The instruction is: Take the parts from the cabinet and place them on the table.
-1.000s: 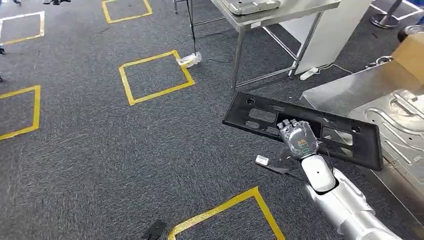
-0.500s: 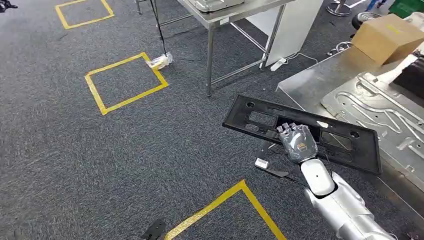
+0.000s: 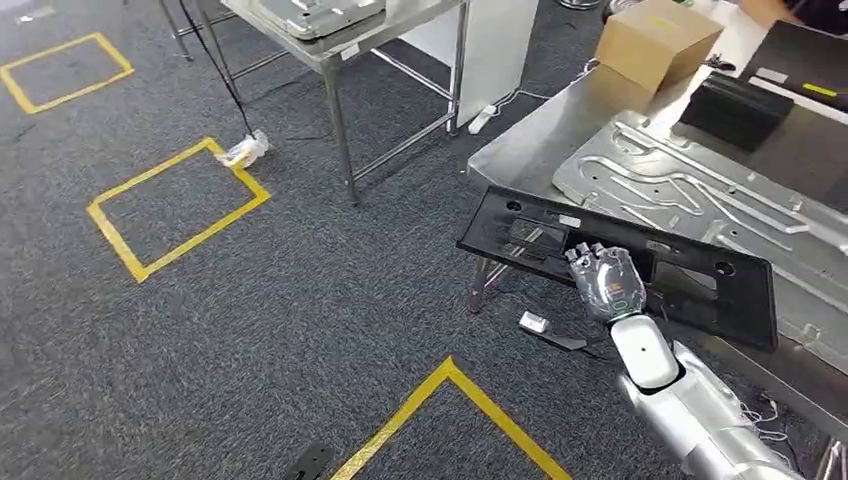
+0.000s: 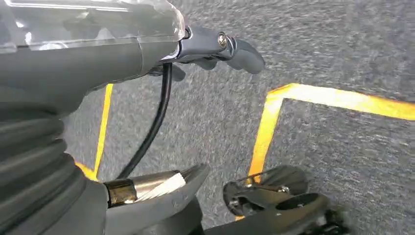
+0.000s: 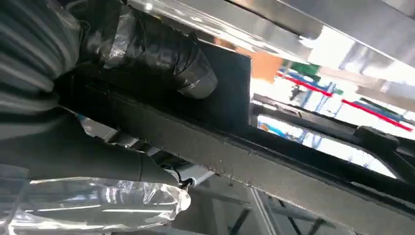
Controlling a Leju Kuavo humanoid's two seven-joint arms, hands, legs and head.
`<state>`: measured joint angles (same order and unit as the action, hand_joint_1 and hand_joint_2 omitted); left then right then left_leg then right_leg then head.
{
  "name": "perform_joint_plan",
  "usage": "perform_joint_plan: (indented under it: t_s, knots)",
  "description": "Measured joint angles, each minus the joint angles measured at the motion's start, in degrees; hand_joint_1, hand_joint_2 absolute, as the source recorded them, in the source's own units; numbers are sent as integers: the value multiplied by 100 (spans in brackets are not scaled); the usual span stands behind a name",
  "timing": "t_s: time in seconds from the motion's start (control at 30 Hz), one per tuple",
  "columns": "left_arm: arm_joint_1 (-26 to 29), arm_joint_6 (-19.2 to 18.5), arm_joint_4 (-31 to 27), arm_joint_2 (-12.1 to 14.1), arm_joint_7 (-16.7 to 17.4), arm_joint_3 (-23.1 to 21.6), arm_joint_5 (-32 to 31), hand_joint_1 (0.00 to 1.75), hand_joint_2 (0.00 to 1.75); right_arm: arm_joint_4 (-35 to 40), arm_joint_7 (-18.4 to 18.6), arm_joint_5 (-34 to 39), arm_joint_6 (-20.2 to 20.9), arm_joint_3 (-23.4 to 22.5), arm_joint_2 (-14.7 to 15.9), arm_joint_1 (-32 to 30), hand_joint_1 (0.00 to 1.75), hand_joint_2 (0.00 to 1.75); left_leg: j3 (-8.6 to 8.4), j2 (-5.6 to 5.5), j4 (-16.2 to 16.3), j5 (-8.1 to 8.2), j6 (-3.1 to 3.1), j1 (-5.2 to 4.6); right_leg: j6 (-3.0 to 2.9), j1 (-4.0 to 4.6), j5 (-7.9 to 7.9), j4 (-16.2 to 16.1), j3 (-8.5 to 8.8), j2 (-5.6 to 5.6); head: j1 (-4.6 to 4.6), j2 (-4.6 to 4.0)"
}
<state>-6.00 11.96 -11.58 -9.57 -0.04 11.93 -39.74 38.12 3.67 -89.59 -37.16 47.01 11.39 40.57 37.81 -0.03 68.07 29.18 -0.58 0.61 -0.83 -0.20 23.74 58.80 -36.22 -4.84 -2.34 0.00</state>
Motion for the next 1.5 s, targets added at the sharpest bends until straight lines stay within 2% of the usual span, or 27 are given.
perform_joint_plan:
  t_s: [0.03, 0.07, 0.2, 0.23, 0.27, 0.3, 0.37, 0.43, 0.47, 0.53, 0.57, 0.6, 0.73, 0.8, 0.9, 0.93, 1.0, 1.03, 1.07, 1.1, 1.23, 1.27, 1.3, 1.33, 1.4, 1.43, 1.5]
  knots:
    - [-6, 2, 0, 0, 0, 4, 0, 0, 175, -7, 13, 0, -4, 2, -4, 2, 175, 175, -206, -138, -505, -275, -14, 7, 24, -10, 29, 49, -7, -73, 4, 0]
    - [-4, 4, 0, 0, 0, 11, -2, 0, 175, -15, 20, 0, -9, 0, -4, 4, 175, 175, -287, -424, -700, -225, -31, 15, 63, -1, 58, 100, -40, -130, -7, 0]
    - [-15, 9, 0, -4, 0, 17, -13, 0, 175, -70, 66, 0, -35, 0, 37, -6, 175, 175, -323, -183, -756, -265, -131, -22, 207, -34, 15, 78, -108, -349, 0, 0]
    - [-33, 9, 0, -22, 0, 22, -18, 0, 175, -74, 68, 0, -44, 0, 57, -22, 175, 175, -348, -105, -838, -310, -198, 22, 224, -36, 45, 109, -117, -222, 5, 0]
    - [-48, 13, -2, -24, -2, 26, -18, 0, 175, -79, 66, 0, -66, 0, 72, -10, 175, 175, -370, -61, -874, -321, -221, 21, 265, 2, 134, 234, -165, 129, -35, 0]
    - [-53, 13, -2, -31, -4, 26, -24, 0, 175, -85, 68, 0, -66, 0, 76, 20, 175, 175, -378, -17, -885, -322, -245, 15, 299, -8, 317, 538, -322, 311, -41, 0]
    - [-21, 13, 0, -37, 0, 33, -26, 0, 175, -87, 68, 2, -66, 0, 74, 33, 175, 175, -379, 109, -885, -303, -260, 11, 355, -41, 687, 1409, -761, 426, -46, 0]
    - [-3, 13, 0, -37, 0, 48, -26, 0, 175, -107, 68, 0, -63, 0, 79, 0, 175, 175, -390, 255, -882, -276, -257, 13, 396, -87, 667, 1755, -981, 449, -46, 0]
    - [-5, 13, 0, -42, 0, 52, -28, 0, 175, -120, 63, 0, -63, 0, 79, -11, 175, 175, -410, 317, -881, -257, -244, 14, 406, -105, 460, 1492, -866, 468, -46, 0]
    - [-17, 13, -2, -50, -2, 57, -37, 0, 175, -125, 48, 0, -63, 0, 81, 1, 175, 175, -481, 456, -882, -203, -214, 15, 401, -110, -64, 500, -352, 638, -46, 0]
    - [-24, 11, -2, -55, -4, 59, -37, 0, 175, -125, 46, 2, -61, 0, 79, 18, 175, 175, -525, 522, -883, -170, -178, 9, 381, -82, -125, 82, -166, 878, -48, 0]
    - [-36, 13, 0, -57, -4, 63, -39, 0, 175, -127, 44, 0, -59, 0, 76, 50, 175, 175, -527, 565, -872, -140, -134, -44, 313, 38, -65, 6, -120, 967, -53, 0]
    - [-73, 11, -4, -59, -4, 70, -44, 0, 175, -142, 28, 2, -55, 0, 111, 70, 175, 175, -661, 825, -931, -51, 12, -48, 132, 3, -60, -32, -86, 647, -33, 0]
    - [-91, 11, -9, -59, 0, 72, -44, 0, 175, -144, 31, 2, -52, 0, 109, 78, 175, 175, -483, 247, -504, 192, 45, 2, 51, -39, -59, -70, -25, 542, -20, 0]
    - [-35, 9, -7, -59, 7, 76, -44, 0, 175, -144, 31, 2, -50, 0, 96, 73, 175, 175, 220, 52, 769, 677, 61, 4, 1, -29, -35, -59, -15, 314, -17, 0]
    - [-11, 9, -7, -57, 18, 79, -44, 0, 175, -144, 31, 2, -50, 0, 94, 55, 175, 175, 342, 48, 897, 613, 60, 4, 1, -26, -29, -44, -12, 209, -15, 0]
    - [-5, 9, -7, -57, 24, 81, -50, 0, 175, -144, 46, 2, -50, 0, 94, 33, 175, 175, 202, 29, 377, 128, 34, 5, 15, -30, 3, -2, -3, 27, -15, 0]
    - [-15, 9, -7, -57, 24, 83, -50, 0, 175, -144, 48, 2, -50, 0, 94, 33, 175, 175, 4, -72, -155, -207, 10, 6, 37, -33, 24, 34, -1, -66, -15, 0]
    - [-15, 9, -7, -57, 24, 90, -50, 0, 175, -142, 52, 2, -48, 0, 92, 33, 175, 175, -149, -312, -585, -411, -12, 20, 61, -45, 50, 70, -17, -129, -17, 0]
    - [-11, 9, -7, -52, 24, 101, -50, 0, 175, -142, 57, 2, -44, 0, 81, 46, 175, 175, -206, -497, -717, -321, -28, 50, 102, -10, 77, 127, -58, -191, -22, 0]
    - [-3, 13, -7, -59, 24, 109, -52, 0, 175, -144, 63, 2, -37, 0, 136, 20, 175, 175, -266, -238, -788, -361, -115, 33, 260, -65, 33, 74, -103, -440, -17, 0]
    - [-23, 13, -9, -62, 24, 114, -55, 0, 175, -140, 63, 2, -37, 0, 133, -10, 175, 175, -307, -153, -850, -389, -157, 56, 265, -64, 69, 125, -103, -249, -21, 0]
    - [-46, 11, -9, -65, 15, 116, -57, 0, 175, -138, 80, 2, -37, 0, 142, 16, 175, 175, -339, -125, -898, -397, -187, 59, 304, -23, 185, 295, -177, 116, -78, 0]
    - [-47, 11, -9, -77, 13, 116, -61, 0, 175, -138, 131, 2, -37, 0, 138, 51, 175, 175, -348, -94, -909, -397, -207, 47, 347, -37, 393, 678, -376, 317, -74, 0]
    - [-28, 9, -9, -76, 15, 118, -85, 0, 175, -138, 330, 2, -48, 2, 129, 58, 175, 175, -351, 14, -908, -375, -206, 46, 398, -75, 726, 1554, -829, 446, -76, 0]
    - [-13, 9, -9, -70, 17, 120, -105, 0, 175, -140, 406, 2, -50, 13, 131, 50, 175, 175, -352, 58, -905, -367, -206, 48, 413, -96, 725, 1729, -939, 458, -79, 0]
    - [-8, 24, -9, -70, 74, 127, -107, 0, 175, -153, 492, 2, -55, 35, 144, 47, 175, 175, -377, 106, -905, -343, -181, 49, 424, -129, 353, 1268, -739, 468, -79, 0]
